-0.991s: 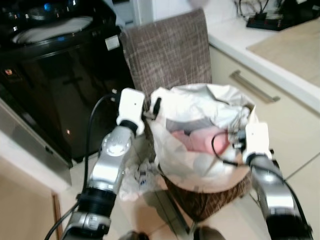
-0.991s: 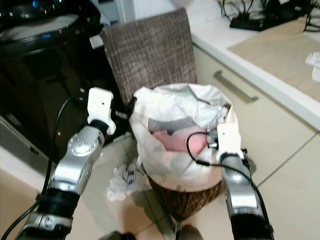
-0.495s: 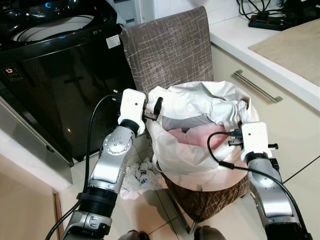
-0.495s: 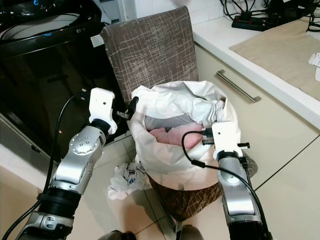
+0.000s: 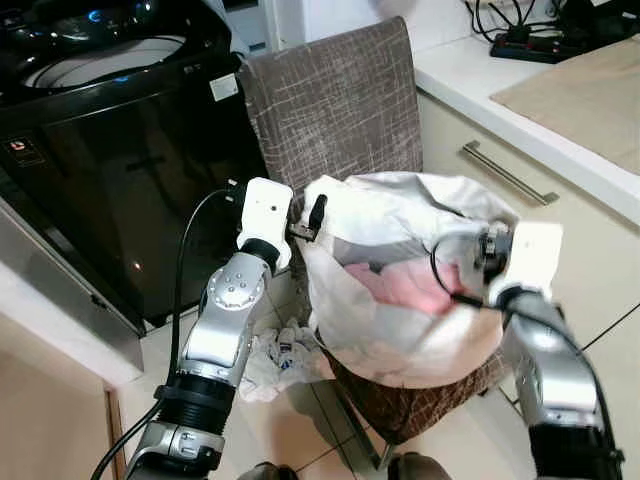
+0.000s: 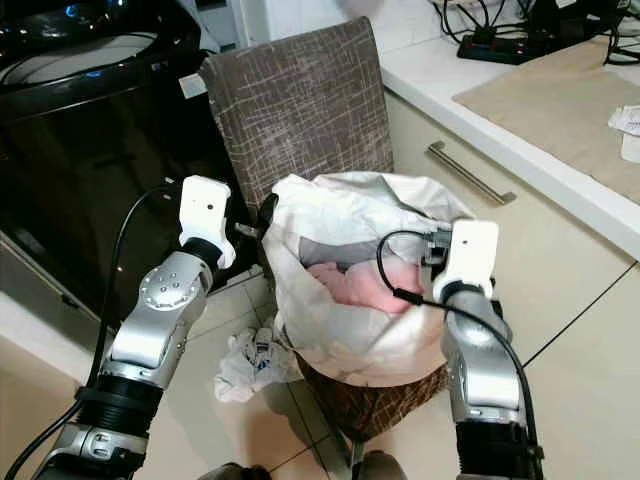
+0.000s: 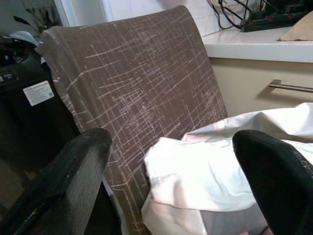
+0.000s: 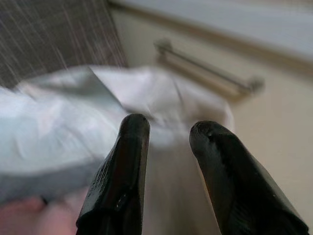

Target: Clothes washing

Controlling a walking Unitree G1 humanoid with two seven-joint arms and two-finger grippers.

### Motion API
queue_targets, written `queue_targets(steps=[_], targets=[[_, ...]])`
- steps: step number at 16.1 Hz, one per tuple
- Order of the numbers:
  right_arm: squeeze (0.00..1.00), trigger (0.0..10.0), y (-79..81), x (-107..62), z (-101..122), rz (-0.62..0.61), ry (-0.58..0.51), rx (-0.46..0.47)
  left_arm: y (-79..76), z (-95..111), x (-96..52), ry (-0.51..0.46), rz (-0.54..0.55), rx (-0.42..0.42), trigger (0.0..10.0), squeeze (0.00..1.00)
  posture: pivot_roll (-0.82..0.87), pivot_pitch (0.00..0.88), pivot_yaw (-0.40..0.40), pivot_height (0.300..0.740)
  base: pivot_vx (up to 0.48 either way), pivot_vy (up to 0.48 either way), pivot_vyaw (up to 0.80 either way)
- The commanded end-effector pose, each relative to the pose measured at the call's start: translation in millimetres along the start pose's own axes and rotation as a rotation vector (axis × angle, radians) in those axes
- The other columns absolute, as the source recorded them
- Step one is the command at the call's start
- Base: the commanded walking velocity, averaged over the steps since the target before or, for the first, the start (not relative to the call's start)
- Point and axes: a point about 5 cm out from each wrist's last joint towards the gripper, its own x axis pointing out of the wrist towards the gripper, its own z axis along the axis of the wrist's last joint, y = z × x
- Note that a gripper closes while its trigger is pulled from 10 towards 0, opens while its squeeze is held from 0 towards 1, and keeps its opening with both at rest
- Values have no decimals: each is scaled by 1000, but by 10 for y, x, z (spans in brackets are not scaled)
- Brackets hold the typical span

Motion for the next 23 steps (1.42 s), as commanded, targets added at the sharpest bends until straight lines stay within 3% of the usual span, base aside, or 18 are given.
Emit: queue_targets(steps=[1,2,3,7,9,12,15,17,21,22,23], targets=[[1000,10000,50,-10,20,26,29,-43,17,26,14,-7,-7,10,10000,0,-257,18,94,740,0,0,0],[898,10000,42,-13,3,15,46,-55,15,25,13,-6,-8,10,10000,0,-257,18,94,740,0,0,0],[0,10000,32,-18,-23,0,66,-61,13,27,13,-7,-8,9,10000,0,-262,26,93,740,0,0,0],[0,10000,31,-18,-72,-17,123,-14,2,28,17,-7,-12,8,10000,0,-261,28,95,740,0,0,0],[0,10000,-28,-32,113,-58,60,-135,6,31,19,-6,-11,9,10000,0,-260,30,94,740,0,0,0],[0,10000,-97,-221,166,-102,80,-156,-5,35,18,-6,-17,9,10000,0,-270,37,94,740,0,0,0],[0,10000,-164,-365,123,-121,127,-102,-28,37,36,-6,-29,5,10000,0,-289,42,100,740,0,0,0],[0,10000,-184,-470,97,-133,172,11,-56,50,61,-8,-50,4,10000,0,-310,51,115,740,0,0,0],[0,10000,-323,-440,-107,-209,261,118,-70,59,77,-8,-74,12,10000,0,-319,55,137,740,0,0,0],[1000,10000,-348,-385,-130,-202,262,128,-74,71,87,-11,-78,13,10000,0,-313,49,140,740,0,0,0],[1000,10000,-380,-349,-131,-212,261,123,-73,79,93,-13,-79,14,10000,0,-311,47,138,740,0,0,0]])
